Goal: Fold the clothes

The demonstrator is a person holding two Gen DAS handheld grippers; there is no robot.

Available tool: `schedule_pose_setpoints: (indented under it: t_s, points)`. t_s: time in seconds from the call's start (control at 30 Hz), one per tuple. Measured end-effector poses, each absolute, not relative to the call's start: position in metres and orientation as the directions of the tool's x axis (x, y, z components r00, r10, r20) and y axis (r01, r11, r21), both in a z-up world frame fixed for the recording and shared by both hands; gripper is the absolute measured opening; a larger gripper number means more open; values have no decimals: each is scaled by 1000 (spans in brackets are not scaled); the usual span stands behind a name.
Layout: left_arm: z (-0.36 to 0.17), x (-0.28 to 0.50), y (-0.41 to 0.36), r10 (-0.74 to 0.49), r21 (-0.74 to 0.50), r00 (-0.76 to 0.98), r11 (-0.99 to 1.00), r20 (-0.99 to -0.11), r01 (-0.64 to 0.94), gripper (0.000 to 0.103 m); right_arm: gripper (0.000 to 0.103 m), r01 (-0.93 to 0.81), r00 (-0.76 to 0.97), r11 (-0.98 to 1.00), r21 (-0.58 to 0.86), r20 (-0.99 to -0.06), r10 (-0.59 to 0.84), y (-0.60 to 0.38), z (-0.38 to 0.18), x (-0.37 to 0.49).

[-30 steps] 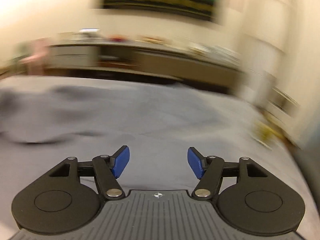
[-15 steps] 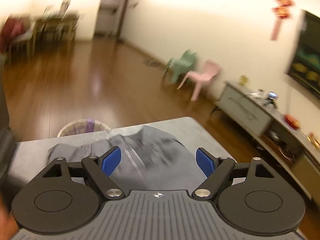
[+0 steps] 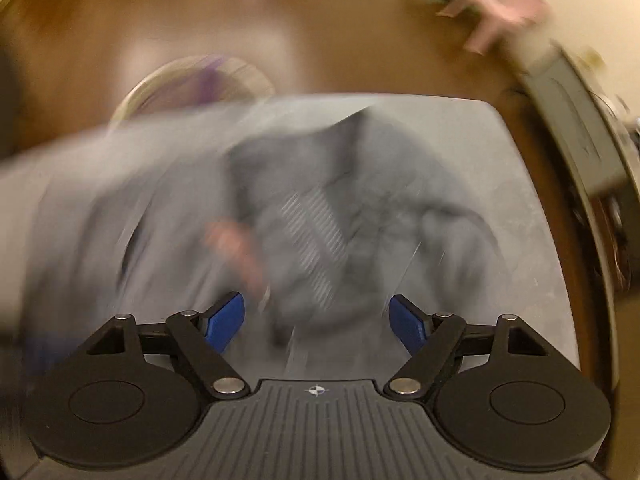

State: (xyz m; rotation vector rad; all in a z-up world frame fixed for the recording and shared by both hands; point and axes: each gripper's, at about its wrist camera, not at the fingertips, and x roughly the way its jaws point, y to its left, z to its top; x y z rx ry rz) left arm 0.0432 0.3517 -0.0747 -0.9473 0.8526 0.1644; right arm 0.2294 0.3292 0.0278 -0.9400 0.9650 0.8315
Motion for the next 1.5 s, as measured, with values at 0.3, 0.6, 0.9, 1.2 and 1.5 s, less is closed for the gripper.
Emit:
schedule_pose_setpoints:
  t_s: [0.3, 0.6, 0.9, 1.2, 1.5]
  points:
    - [-40, 36, 349, -202, -681, 761, 622, -617, -386, 35, 78, -878, 351, 403, -257, -919, 179, 255, 7, 152]
    - [-45, 76, 357, -224, -685, 726, 586, -651, -433, 40, 78, -855, 411, 467, -224, -843, 348, 242, 59, 137]
    - [-48, 66, 381, -207, -705, 760, 575, -616, -415, 40, 3, -785, 605, 286, -549, -780, 163, 282, 5, 155]
    - [-73, 60, 391, -207, -701, 698, 443, -686, -559, 36, 12, -771, 629, 39, -636, -749, 209, 226, -16, 66]
    - [-74, 57, 387, -150, -666, 686, 455, -712, -591, 31, 58, -837, 511, 432, -337, -764, 393, 278, 87, 135]
